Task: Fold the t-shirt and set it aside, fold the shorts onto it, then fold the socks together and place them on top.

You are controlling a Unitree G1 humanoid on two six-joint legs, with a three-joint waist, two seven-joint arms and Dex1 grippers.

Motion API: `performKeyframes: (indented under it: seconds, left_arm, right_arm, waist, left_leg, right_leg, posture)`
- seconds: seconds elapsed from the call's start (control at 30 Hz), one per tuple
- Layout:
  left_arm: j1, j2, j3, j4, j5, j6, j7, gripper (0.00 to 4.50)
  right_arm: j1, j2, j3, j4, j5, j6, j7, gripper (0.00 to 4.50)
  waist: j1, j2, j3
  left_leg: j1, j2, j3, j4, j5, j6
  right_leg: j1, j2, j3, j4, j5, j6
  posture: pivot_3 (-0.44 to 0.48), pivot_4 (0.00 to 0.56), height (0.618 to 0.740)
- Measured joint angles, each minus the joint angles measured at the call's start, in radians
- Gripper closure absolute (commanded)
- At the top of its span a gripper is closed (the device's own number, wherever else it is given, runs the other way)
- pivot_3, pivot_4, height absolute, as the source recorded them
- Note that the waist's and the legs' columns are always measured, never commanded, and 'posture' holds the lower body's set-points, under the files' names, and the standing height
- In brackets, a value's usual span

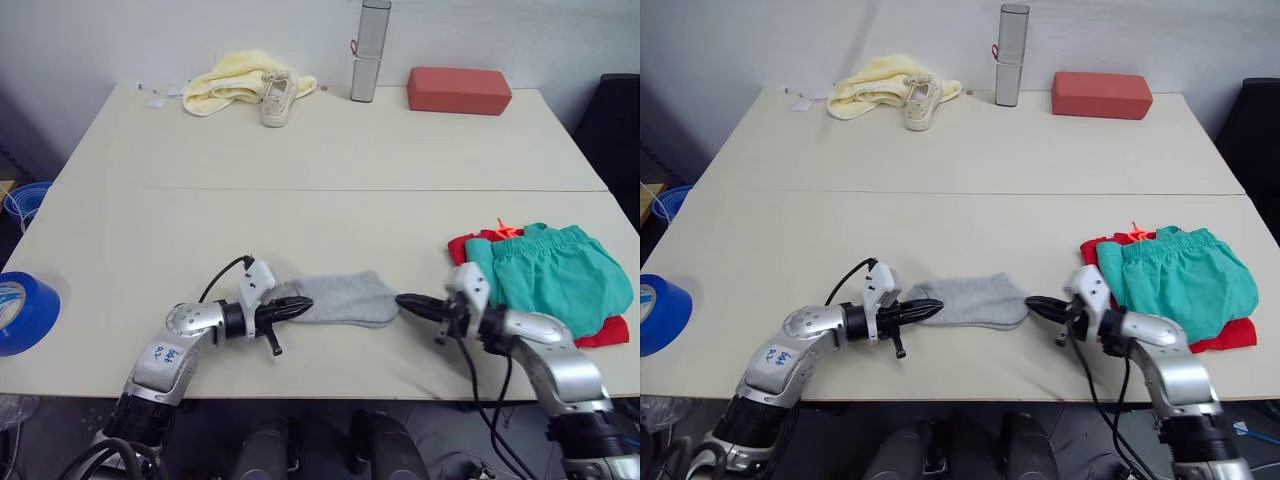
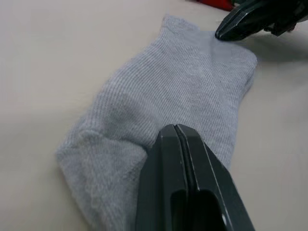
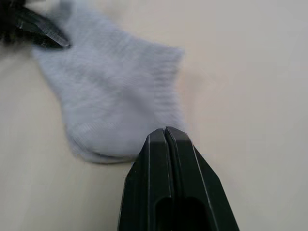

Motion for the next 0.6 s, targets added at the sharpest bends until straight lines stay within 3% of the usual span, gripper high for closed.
performKeyframes:
  seconds: [0.13, 0.27, 0.4, 0.6]
  left_arm:
    - [-0.020, -0.001, 0.027, 0.004, -0.032, -0.071, -0.076, 4.50]
    - [-0.084, 0.005, -0.002, 0.035, -0.019, -0.111, -0.141, 4.50]
    - [-0.191, -0.022, -0.053, 0.144, 0.047, -0.162, -0.151, 4.50]
    - [-0.248, -0.046, -0.119, 0.277, 0.150, -0.217, -0.152, 4.50]
  right_arm:
    - [0.029, -0.019, -0.137, -0.165, 0.215, 0.223, -0.096, 2.87]
    - [0.070, 0.024, -0.218, -0.234, 0.440, 0.487, -0.329, 1.47]
    - [0.076, 0.031, -0.211, -0.254, 0.598, 0.742, -0.561, 0.09]
    - [0.016, 0.136, -0.195, -0.276, 0.706, 0.808, -0.771, 0.09]
  waist:
    - [0.000, 0.001, 0.000]
    - [0.005, 0.001, 0.000]
    - [0.011, 0.001, 0.000]
    - [-0.006, 0.001, -0.001]
  left_leg:
    - [0.000, 0.000, 0.000, 0.000, -0.001, 0.000]
    - [-0.001, 0.000, 0.000, 0.000, -0.001, 0.001]
    - [-0.001, 0.000, 0.000, 0.000, -0.001, 0.002]
    - [-0.001, 0.001, 0.000, 0.000, 0.002, 0.007]
  right_leg:
    - [0.000, 0.000, 0.000, 0.000, 0.000, -0.001]
    - [0.000, 0.000, 0.000, -0.001, 0.000, -0.001]
    - [0.000, 0.000, 0.000, -0.001, 0.000, 0.000]
    - [0.000, 0.003, -0.001, -0.001, 0.000, 0.000]
  posture:
    - [0.000, 0.150, 0.740]
    - [0.000, 0.150, 0.740]
    - [0.000, 0.150, 0.740]
    - [0.000, 0.150, 0.740]
